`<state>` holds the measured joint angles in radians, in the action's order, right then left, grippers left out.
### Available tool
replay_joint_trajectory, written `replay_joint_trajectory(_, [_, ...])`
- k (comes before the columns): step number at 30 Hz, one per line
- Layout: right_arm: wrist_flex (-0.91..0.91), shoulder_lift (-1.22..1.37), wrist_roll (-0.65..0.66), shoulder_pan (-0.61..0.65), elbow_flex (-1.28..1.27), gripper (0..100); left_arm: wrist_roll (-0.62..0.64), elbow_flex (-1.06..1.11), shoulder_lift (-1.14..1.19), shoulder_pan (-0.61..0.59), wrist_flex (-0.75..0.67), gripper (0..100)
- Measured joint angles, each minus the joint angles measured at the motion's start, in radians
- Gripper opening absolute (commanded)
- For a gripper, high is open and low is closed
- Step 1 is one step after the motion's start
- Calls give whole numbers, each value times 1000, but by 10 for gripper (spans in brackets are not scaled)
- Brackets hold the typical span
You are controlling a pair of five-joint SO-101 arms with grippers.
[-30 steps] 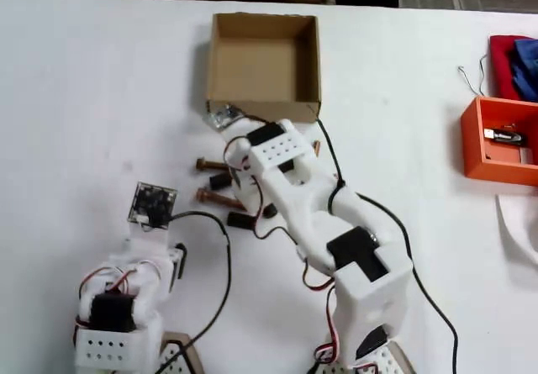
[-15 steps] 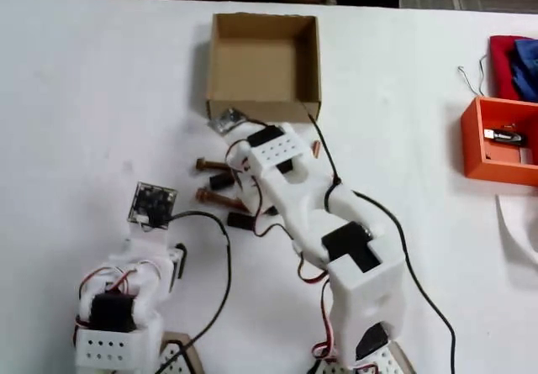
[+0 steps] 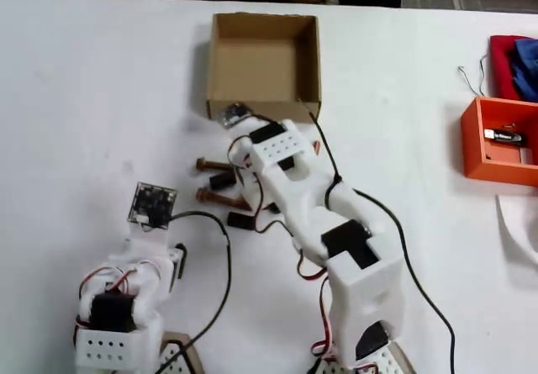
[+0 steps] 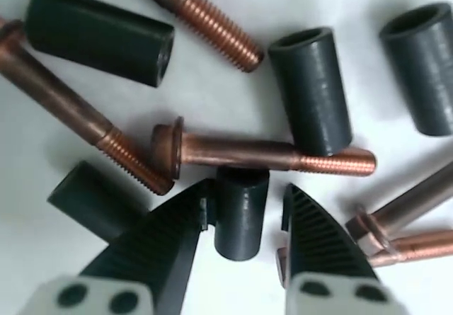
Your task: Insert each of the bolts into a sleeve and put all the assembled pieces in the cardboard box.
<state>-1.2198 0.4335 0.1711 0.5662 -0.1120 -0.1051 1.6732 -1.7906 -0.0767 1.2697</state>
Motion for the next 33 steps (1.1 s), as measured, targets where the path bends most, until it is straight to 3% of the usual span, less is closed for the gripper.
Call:
replay_joint_trajectory(1, [-2, 0, 0, -2, 0, 14, 0, 0, 0, 0, 0, 158])
replay_joint_trajectory(13, [-11, -26, 0, -2, -3, 22, 0, 0, 0, 0, 0, 159])
replay_joint_trajectory(18, [-71, -163, 0, 6, -17, 22, 0, 0, 0, 0, 0, 160])
replay_joint_trajectory(24, [-123, -437, 0, -83, -17, 22, 0, 0, 0, -2, -23, 162])
replay_joint_trajectory(28, [-160, -565, 3, -152, -17, 22, 0, 0, 5, -120, -193, 162])
replay_joint_trajectory(33, [-198, -643, 77, -272, -17, 22, 0, 2, 5, -379, -603, 159])
